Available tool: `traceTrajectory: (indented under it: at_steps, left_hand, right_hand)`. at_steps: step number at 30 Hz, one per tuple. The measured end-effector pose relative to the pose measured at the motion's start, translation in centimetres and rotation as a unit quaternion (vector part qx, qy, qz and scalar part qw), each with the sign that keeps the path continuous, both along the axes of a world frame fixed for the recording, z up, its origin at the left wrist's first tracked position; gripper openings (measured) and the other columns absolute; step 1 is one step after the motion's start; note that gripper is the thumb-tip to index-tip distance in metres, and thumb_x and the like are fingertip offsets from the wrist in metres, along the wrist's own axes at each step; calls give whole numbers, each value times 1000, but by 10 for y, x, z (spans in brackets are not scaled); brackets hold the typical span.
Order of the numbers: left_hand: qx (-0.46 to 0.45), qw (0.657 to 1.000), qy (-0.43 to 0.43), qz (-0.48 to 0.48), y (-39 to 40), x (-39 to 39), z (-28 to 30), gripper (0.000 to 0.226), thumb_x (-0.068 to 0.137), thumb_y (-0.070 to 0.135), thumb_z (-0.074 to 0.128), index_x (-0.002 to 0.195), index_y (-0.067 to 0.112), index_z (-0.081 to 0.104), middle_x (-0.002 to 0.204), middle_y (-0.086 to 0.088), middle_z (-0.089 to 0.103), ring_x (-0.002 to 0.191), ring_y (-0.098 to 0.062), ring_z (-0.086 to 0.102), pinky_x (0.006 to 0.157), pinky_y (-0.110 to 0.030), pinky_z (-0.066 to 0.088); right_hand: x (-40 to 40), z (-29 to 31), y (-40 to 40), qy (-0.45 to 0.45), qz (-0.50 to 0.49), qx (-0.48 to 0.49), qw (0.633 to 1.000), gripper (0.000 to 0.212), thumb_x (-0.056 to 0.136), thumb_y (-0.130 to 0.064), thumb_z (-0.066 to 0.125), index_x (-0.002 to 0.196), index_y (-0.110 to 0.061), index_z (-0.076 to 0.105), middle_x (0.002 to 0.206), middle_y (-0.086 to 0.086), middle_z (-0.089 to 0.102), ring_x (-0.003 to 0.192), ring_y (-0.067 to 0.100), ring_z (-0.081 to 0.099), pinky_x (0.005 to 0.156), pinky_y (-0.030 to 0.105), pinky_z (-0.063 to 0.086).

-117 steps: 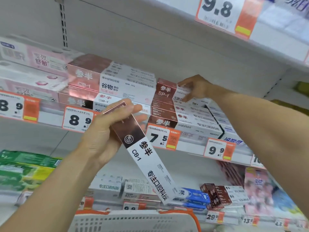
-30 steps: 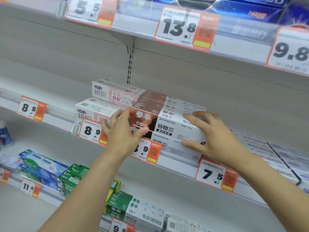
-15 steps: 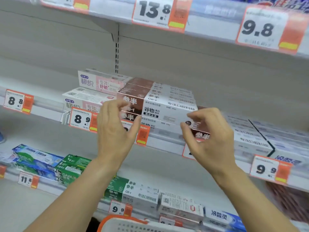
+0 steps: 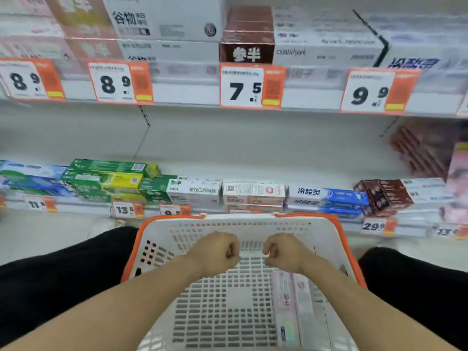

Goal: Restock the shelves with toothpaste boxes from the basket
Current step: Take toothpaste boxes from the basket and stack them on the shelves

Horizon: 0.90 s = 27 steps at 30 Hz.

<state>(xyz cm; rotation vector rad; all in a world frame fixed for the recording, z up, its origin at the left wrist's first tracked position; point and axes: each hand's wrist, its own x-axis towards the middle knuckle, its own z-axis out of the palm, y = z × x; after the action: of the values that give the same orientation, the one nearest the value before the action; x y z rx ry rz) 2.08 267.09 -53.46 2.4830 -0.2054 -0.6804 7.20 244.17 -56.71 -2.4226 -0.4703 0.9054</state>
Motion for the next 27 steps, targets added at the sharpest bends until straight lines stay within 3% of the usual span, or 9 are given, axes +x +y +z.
traceTrajectory:
  at_steps: [4,6,8,10,13,15,19,23,27]
  left_hand:
    - [-1,985,164,61,-36,-15,-65,32,90,37,72,108,16,56,96,-1,59,81,-18,56,80,-34,51]
    - [5,976,206,67,-61,-25,-97,57,86,40,74,131,15,48,122,-5,59,103,-22,59,91,-33,49]
    - [-7,979,193,71,-86,-34,-120,79,83,39,76,147,16,35,143,-5,49,126,-23,53,104,-31,43]
    - [-62,979,178,78,-105,-38,-134,91,82,35,79,153,19,26,154,-4,34,136,-22,43,109,-28,36]
    - [-93,979,169,70,-118,-37,-149,99,81,28,81,157,23,17,159,0,21,144,-21,32,113,-31,29]
    - [-90,977,183,64,-122,-36,-155,96,80,28,82,155,19,22,156,-1,25,143,-23,33,111,-32,32]
    - [-72,974,203,67,-127,-27,-159,66,80,40,81,127,12,44,135,-8,48,120,-25,51,96,-35,45]
    - [-76,972,206,89,-125,-25,-150,45,80,36,82,99,19,45,99,-3,58,83,-16,52,71,-28,41]
    - [-142,927,296,181,-129,-35,-143,58,71,32,90,116,16,56,97,4,57,87,-12,58,81,-27,51]
  right_hand:
    - [-13,-38,-25,30,-18,-105,994,51,79,-32,82,123,-19,60,126,5,53,114,21,55,94,29,46]
    - [-23,-56,-36,38,-3,-166,985,77,79,-32,82,145,-22,42,146,6,35,133,26,40,104,36,43]
    - [-35,-70,-44,44,14,-213,976,99,79,-31,82,156,-21,21,152,8,30,139,30,35,108,41,41]
    - [-45,-83,-50,41,5,-232,972,105,76,-29,81,156,-15,15,148,10,39,135,31,42,108,40,38]
    - [-47,-93,-54,31,-12,-233,972,93,76,-18,78,152,-13,24,137,9,52,127,30,49,106,39,40]
    - [-39,-92,-54,53,-44,-211,975,82,77,-13,75,148,-17,35,129,8,60,118,28,58,100,37,49]
    - [-20,-85,-51,115,-109,-167,973,54,75,-12,80,124,-18,58,111,11,69,87,22,68,74,30,58]
    - [-32,-75,-52,123,-73,-236,961,44,76,-16,83,116,-13,64,91,3,61,89,20,72,80,30,58]
    - [-45,-65,-48,152,-88,-264,948,32,72,-23,84,95,-16,63,78,-1,61,67,13,64,52,22,49]
